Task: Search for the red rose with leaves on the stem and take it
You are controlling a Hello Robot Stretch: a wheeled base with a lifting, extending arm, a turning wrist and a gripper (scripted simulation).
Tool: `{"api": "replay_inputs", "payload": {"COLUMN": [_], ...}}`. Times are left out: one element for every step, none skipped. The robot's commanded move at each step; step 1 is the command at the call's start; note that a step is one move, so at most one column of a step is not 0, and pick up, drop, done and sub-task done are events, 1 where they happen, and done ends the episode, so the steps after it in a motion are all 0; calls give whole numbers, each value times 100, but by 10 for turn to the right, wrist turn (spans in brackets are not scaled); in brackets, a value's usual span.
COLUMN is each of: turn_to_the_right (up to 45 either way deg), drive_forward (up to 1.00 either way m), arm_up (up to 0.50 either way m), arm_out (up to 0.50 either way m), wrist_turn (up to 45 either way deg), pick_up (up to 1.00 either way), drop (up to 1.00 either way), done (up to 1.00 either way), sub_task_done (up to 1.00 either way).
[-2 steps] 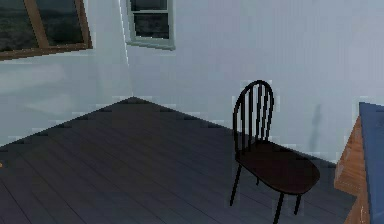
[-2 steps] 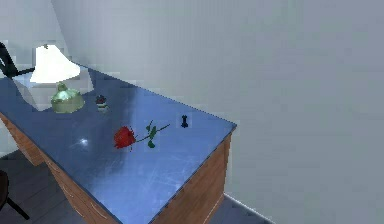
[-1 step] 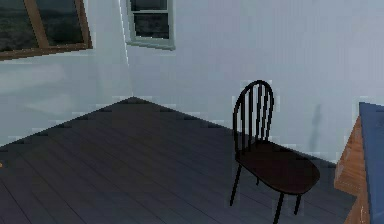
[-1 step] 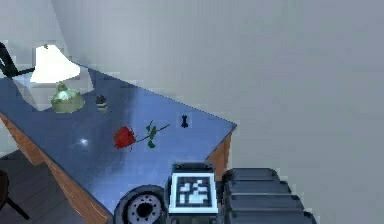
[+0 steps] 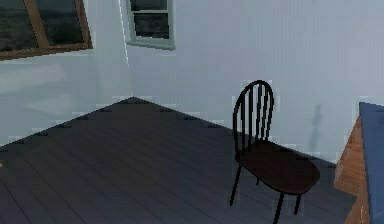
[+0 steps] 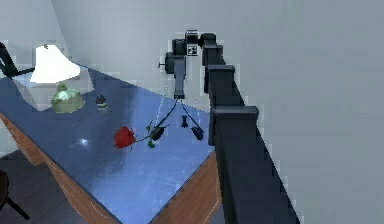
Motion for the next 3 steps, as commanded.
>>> {"api": "replay_inputs", "payload": {"turn_to_the_right": [0,0,0], "drive_forward": [0,0,0], "arm_up": [0,0,0], "arm_out": [0,0,0], "wrist_turn": [450,450,360], "pick_up": [0,0,0], "drop": [0,0,0], "done": [0,0,0], "sub_task_done": [0,0,0]}}
